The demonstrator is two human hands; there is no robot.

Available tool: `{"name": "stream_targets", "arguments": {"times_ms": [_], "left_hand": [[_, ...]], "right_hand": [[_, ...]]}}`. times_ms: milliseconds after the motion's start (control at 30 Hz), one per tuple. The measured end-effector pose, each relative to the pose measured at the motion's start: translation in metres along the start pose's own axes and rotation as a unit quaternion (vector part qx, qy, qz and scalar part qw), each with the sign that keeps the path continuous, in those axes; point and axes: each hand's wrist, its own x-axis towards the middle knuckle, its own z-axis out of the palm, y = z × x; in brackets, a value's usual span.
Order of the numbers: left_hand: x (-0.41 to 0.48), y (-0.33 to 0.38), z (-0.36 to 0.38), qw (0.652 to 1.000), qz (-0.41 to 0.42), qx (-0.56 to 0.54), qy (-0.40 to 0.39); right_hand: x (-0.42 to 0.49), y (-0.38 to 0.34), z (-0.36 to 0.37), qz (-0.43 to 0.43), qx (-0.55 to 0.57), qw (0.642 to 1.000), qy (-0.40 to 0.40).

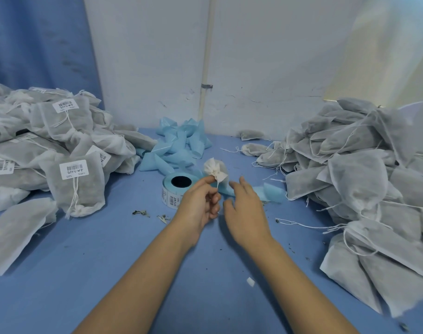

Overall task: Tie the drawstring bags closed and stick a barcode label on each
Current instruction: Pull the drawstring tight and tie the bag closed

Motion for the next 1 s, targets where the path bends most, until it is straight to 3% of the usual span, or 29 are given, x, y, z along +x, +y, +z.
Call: {"name": "stream_targets", "arguments": {"times_ms": [100,267,467,633,733,833,900,933,1000], "left_hand": [[-0.001,-0.003,0.002,1.0,-0.003,0.018,-0.007],[0.0,-0.01,0.002,0.994,0.012,0.106,-0.005],[0.0,-0.014,0.004,0.999,-0.009,0.038,0.002],[-0.002,-0.017,0.004,0.998,-0.041,0.05,-0.009],[0.0,-0.017,0.004,0.998,-0.041,0.042,0.003],[0.001,-0.02,0.002,0.992,-0.009,0.124,0.038],[0.002,-0.02,-0.001,0.959,0.056,0.268,0.073],[0.003,-0.02,-0.003,0.928,0.108,0.346,0.086],[0.002,-0.019,-0.009,0.853,0.199,0.473,0.093]], "right_hand": [[0.0,-0.002,-0.001,0.063,0.171,0.981,0.065],[0.001,-0.01,-0.006,0.135,0.417,0.899,-0.018],[0.003,-0.012,-0.014,0.208,0.516,0.831,-0.019],[0.007,-0.009,-0.02,0.269,0.521,0.809,-0.05],[0.009,-0.006,-0.016,0.299,0.569,0.762,-0.077],[0.01,-0.001,-0.017,0.291,0.618,0.722,-0.108],[0.01,0.003,-0.019,0.274,0.622,0.723,-0.121],[0.01,0.005,-0.019,0.263,0.605,0.742,-0.117],[0.011,0.007,-0.017,0.213,0.511,0.831,-0.061]]}}
